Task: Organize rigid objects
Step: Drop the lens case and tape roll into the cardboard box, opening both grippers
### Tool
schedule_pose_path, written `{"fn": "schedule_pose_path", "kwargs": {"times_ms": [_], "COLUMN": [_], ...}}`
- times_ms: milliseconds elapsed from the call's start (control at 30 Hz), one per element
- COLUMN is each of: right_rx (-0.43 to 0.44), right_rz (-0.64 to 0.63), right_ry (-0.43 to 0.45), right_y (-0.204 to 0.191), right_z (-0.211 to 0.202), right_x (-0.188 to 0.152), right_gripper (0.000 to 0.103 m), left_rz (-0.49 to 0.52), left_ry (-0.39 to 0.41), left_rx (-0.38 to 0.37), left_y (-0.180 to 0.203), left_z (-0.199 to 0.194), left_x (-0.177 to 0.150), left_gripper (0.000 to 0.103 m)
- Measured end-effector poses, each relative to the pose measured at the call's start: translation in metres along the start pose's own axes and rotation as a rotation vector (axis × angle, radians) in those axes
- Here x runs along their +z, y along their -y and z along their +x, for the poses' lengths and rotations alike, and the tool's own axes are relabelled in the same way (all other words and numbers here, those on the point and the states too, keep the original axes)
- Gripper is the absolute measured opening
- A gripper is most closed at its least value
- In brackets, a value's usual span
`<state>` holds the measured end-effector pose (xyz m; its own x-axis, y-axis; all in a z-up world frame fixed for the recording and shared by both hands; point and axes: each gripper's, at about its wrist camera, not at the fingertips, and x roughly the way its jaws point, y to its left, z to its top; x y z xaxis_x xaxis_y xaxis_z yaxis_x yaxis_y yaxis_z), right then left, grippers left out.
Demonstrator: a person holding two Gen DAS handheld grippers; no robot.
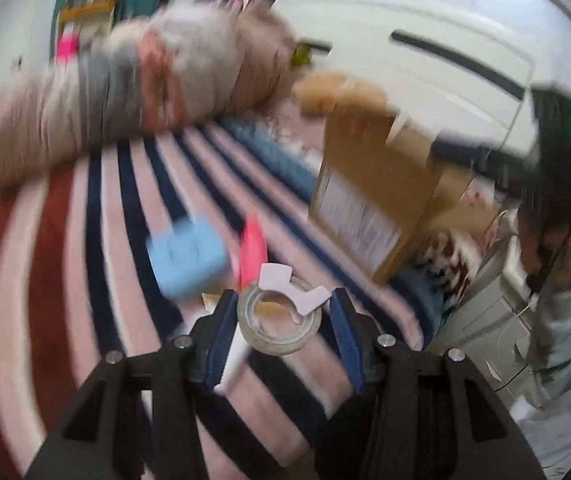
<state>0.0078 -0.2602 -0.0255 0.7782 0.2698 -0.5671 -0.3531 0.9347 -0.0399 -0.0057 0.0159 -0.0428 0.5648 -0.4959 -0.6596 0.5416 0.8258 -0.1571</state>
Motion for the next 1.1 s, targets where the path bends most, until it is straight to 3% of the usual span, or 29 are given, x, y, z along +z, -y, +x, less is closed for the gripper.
{"fn": "schedule_pose_path", "kwargs": {"times_ms": [133, 267, 433, 533, 600, 667, 733, 833, 933, 1033, 1100], "right_rx": [0.245, 0.466, 0.547, 0.547, 0.550, 0.572, 0.592, 0.595, 0.604, 0.568, 0.581], "right_rz": [-0.117, -0.129, -0.125, -0.145, -0.139, -0.134, -0.132, -0.143, -0.151, -0.180, -0.173], "right_ry": [0.049, -0.071, -0.198, -0.234, -0.262, -0.264, -0.262, -0.254, -0.260, -0.263, -0.260], "right_y": [-0.048, -0.091, -0.118, -0.120, -0.115, -0.109, -0.109, -0.110, -0.116, -0.127, -0.130], "right_z": [-0.011, 0.020, 0.085, 0.114, 0.130, 0.137, 0.140, 0.142, 0.147, 0.154, 0.157], "right_x": [0.002, -0.020, -0.057, -0.075, -0.080, -0.081, -0.083, -0.084, -0.080, -0.075, -0.071], "right_gripper": [0.047, 0.048, 0.049, 0.049, 0.049, 0.049, 0.049, 0.053, 0.056, 0.070, 0.077], "left_rz": [0.105, 0.225, 0.315, 0.327, 0.327, 0.323, 0.307, 0.250, 0.172, 0.099, 0.004], "left_ry": [0.039, -0.014, -0.170, -0.246, -0.286, -0.294, -0.241, -0.174, -0.121, -0.113, -0.088], "left_rx": [-0.053, -0.154, -0.293, -0.309, -0.294, -0.266, -0.219, -0.186, -0.058, 0.081, 0.116], "left_y": [0.023, 0.065, 0.130, 0.153, 0.158, 0.153, 0.141, 0.110, 0.067, 0.026, -0.005], "left_z": [-0.034, -0.018, 0.062, 0.104, 0.123, 0.127, 0.114, 0.082, 0.051, 0.032, 0.019], "left_x": [0.070, 0.131, 0.155, 0.151, 0.146, 0.140, 0.135, 0.119, 0.090, 0.052, 0.023], "left_gripper": [0.044, 0.044, 0.044, 0.044, 0.046, 0.077, 0.087, 0.087, 0.089, 0.090, 0.092]}}
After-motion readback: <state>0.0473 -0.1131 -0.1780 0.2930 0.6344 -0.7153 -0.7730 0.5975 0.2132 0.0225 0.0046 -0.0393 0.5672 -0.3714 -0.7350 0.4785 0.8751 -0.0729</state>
